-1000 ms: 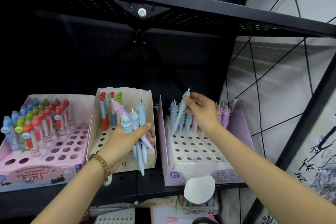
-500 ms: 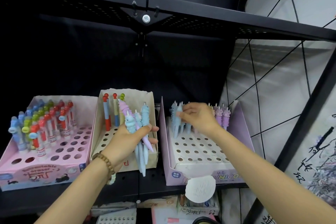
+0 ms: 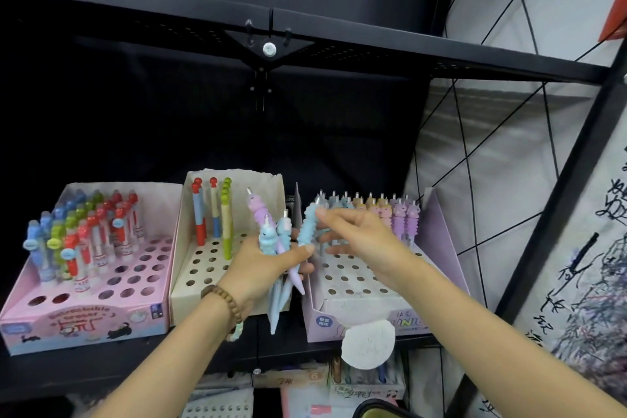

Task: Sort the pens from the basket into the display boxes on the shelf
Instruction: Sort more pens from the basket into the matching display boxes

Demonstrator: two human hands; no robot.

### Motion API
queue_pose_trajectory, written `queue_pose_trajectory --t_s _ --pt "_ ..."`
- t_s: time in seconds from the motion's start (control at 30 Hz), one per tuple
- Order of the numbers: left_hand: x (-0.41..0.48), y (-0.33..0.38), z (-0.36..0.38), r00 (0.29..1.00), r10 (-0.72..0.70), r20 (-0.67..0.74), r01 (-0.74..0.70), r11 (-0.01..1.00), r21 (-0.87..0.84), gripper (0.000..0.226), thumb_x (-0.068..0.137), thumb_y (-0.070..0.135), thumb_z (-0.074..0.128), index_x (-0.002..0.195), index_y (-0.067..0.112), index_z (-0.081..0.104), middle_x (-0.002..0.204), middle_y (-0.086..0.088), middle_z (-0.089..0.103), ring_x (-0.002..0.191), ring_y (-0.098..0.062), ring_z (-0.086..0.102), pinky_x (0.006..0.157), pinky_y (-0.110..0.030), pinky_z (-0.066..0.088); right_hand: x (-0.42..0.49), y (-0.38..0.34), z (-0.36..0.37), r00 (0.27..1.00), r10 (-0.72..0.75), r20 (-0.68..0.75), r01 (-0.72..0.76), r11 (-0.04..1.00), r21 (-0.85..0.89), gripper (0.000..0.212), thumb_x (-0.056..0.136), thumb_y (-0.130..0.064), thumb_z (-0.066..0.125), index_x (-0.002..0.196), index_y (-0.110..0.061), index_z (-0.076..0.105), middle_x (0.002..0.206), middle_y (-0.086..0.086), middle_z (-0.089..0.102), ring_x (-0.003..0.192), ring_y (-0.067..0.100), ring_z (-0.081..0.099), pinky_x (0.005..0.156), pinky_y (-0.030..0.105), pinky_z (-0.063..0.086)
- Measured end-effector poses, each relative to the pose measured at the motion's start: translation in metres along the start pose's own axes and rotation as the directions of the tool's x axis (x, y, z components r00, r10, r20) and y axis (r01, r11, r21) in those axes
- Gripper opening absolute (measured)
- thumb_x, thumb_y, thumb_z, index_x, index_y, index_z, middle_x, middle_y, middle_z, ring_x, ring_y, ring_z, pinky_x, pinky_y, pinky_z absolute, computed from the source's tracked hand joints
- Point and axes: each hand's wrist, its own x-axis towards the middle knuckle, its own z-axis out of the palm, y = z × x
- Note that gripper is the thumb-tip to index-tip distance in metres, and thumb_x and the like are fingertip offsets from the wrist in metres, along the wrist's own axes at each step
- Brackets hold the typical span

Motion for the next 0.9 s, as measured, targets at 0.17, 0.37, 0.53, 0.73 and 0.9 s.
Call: queue_pose_trajectory --t_s 0.17,0.37,0.53,0.73,0.9 --pt "-0.001 0.006 0.017 0.996 0.028 0.088 -0.026 0.999 -0.025 0.014 0.084 0.014 0.066 0.094 0.005 0.067 0.076 -0.019 0.073 0.072 -0.022 0.073 0.058 -0.021 0.055 -0.006 -0.002 -0.011 1.000 0.002 0.023 -0.007 0.975 0.222 0.021 0.093 -0.027 0.056 0.106 -0.017 0.069 0.107 0.003 0.072 0.099 0.014 0.067 0.080 0.020 0.054" --pt "0.005 0.006 0.012 0.999 0.018 0.038 -0.017 0.999 -0.029 0.030 0.095 0.013 0.050 0.071 -0.003 0.057 0.093 -0.017 0.071 0.073 -0.022 0.072 0.062 -0.024 0.058 0.000 -0.007 -0.039 0.939 -0.075 -0.336 0.184 0.935 0.304 0.014 0.091 -0.017 0.059 0.100 -0.011 0.068 0.086 0.000 0.074 0.079 0.009 0.071 0.067 0.015 0.054" --pt "0.006 0.000 0.001 0.999 0.001 -0.034 -0.005 0.994 -0.108 0.022 0.096 0.011 0.049 0.098 -0.010 0.055 0.062 -0.017 0.068 0.067 -0.016 0.072 0.058 -0.022 0.057 0.014 0.002 -0.052 0.868 -0.185 -0.461 0.228 0.973 0.039 0.008 0.091 -0.014 0.061 0.097 -0.017 0.065 0.088 -0.003 0.070 0.075 0.002 0.068 0.066 0.010 0.052" --pt "0.007 0.000 -0.004 0.999 0.003 -0.053 -0.006 0.998 -0.070 0.018 0.093 0.013 0.055 0.102 -0.002 0.059 0.078 -0.032 0.064 0.070 -0.011 0.072 0.058 -0.020 0.057 0.032 0.015 -0.050 0.878 -0.224 -0.422 0.216 0.974 -0.069 0.026 0.093 -0.014 0.058 0.117 -0.004 0.061 0.102 0.006 0.068 0.094 0.014 0.066 0.081 0.018 0.054" --pt "0.007 -0.002 -0.007 0.999 -0.006 -0.043 0.000 0.991 -0.132 0.018 0.090 0.013 0.059 0.102 -0.001 0.060 0.068 -0.014 0.071 0.071 -0.017 0.072 0.056 -0.022 0.056 0.043 0.018 -0.050 0.930 -0.171 -0.326 0.139 0.983 -0.118 0.021 0.092 -0.010 0.058 0.111 -0.002 0.063 0.104 0.016 0.068 0.089 0.016 0.065 0.076 0.018 0.056"
